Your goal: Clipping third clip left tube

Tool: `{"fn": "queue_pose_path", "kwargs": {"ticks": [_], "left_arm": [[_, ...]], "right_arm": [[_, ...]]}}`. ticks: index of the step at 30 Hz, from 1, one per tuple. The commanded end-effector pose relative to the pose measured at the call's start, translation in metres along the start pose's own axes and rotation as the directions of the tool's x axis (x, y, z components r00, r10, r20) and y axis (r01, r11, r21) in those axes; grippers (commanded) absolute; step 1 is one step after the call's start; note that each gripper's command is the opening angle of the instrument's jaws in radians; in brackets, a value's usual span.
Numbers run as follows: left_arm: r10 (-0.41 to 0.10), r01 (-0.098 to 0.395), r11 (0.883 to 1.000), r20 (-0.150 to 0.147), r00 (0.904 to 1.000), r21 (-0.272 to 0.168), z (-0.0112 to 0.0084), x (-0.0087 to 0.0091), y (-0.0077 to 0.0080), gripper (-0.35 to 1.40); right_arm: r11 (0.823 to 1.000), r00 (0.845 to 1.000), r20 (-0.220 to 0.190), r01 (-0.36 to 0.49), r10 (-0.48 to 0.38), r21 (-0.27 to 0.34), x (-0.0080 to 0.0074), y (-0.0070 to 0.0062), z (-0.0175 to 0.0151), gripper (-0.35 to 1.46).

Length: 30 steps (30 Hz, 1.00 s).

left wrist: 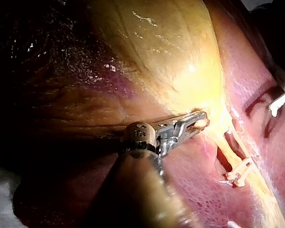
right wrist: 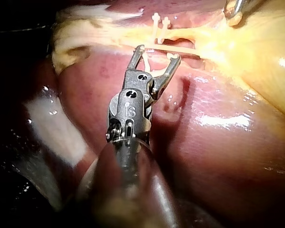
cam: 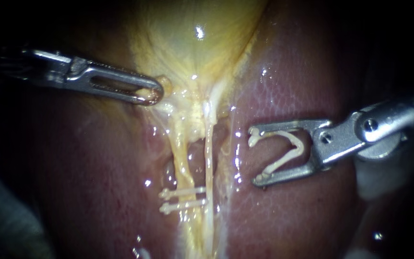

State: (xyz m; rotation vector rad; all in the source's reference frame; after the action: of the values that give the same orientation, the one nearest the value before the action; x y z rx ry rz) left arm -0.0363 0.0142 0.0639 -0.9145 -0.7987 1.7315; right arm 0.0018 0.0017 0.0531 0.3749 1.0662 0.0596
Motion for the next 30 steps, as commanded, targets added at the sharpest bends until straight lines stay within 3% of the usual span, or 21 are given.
{"fn": "queue_pose_path", "kwargs": {"ticks": [1, 5, 10, 13, 20, 27, 30], "left_arm": [[0.0, 0.0, 1.0, 0.001, 1.0, -0.001, -0.0003, 0.0, 0.0001, -0.35], [-0.004, 0.004, 1.0, 0.008, 1.0, -0.01, -0.0024, 0.0004, 0.0007, -0.35], [-0.017, 0.017, 1.0, -0.013, 0.9998, 0.01, -0.0064, 0.0016, 0.0022, -0.35], [-0.026, 0.027, 0.999, -0.029, 0.9992, 0.018, -0.0078, 0.0022, 0.003, -0.35], [-0.022, 0.023, 0.999, -0.036, 0.9991, 0.026, -0.0071, 0.0017, 0.0035, -0.35], [-0.022, 0.023, 0.999, -0.037, 0.9991, 0.027, -0.0071, 0.0017, 0.0035, -0.35], [-0.022, 0.023, 0.999, -0.037, 0.9991, 0.027, -0.0071, 0.0017, 0.0036, -0.35]], "right_arm": [[1.0, 1.0, 0.0, 0.0, 0.0, 0.0, 0.0, 0.0, 0.0, 0.49], [1.0, 1.0, -0.001, 0.0, 0.0, 0.0, 0.0, 0.0, -0.0001, 0.49], [1.0, 1.0, -0.001, 0.0, 0.0, 0.0, 0.0, 0.0, -0.0001, 0.49], [1.0, 1.0, 0.002, 0.0, 0.0, 0.001, 0.0, 0.0, -0.0001, 0.49], [1.0, 0.999, -0.034, -0.002, 0.003, 0.027, 0.0005, 0.0002, 0.0008, 0.49], [0.99, 0.987, -0.095, -0.12, 0.127, 0.076, 0.0012, 0.001, 0.0039, 0.49], [0.977, 0.974, -0.115, -0.185, 0.197, 0.104, 0.0012, 0.0013, 0.0058, 0.49]]}}
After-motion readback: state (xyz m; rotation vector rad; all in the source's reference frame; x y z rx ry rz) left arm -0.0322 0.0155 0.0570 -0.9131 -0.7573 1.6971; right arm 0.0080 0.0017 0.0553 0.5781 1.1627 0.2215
